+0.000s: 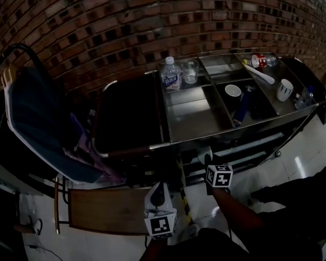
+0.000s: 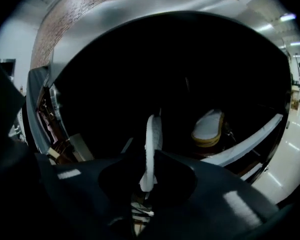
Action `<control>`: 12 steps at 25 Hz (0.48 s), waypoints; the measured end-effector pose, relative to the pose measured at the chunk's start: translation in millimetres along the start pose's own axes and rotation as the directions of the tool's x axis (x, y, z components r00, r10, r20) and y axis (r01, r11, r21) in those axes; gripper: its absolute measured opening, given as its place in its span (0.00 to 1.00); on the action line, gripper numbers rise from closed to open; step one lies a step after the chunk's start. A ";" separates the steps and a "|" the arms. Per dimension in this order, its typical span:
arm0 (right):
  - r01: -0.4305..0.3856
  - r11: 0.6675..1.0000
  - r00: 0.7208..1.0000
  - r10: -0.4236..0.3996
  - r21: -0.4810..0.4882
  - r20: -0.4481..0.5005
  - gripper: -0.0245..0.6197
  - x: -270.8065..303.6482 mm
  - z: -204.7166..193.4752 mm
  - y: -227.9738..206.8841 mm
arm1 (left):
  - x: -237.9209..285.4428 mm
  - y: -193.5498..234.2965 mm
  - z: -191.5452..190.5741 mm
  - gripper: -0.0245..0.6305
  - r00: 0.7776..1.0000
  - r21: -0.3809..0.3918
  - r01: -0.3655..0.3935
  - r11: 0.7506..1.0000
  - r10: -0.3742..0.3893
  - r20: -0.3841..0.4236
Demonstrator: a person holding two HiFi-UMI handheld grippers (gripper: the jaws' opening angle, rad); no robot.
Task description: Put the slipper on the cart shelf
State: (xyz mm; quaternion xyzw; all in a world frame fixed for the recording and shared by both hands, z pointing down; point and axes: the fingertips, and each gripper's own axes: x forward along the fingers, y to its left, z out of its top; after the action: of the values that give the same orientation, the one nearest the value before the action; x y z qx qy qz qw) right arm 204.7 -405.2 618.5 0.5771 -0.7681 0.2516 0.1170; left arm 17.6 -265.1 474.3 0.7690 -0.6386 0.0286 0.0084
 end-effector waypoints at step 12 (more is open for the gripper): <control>0.091 0.993 0.995 -0.095 -0.074 -0.041 0.18 39.2 -1.0 -15.9 | -0.8 0.9 -8.0 0.06 1.000 0.000 -0.020 1.000 0.020 -0.019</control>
State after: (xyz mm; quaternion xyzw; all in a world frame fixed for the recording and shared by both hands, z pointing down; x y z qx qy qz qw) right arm 207.6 -440.4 641.9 0.6020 -0.7461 0.2308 0.1661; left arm 16.3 -264.0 482.2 0.7624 -0.6459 0.0360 0.0145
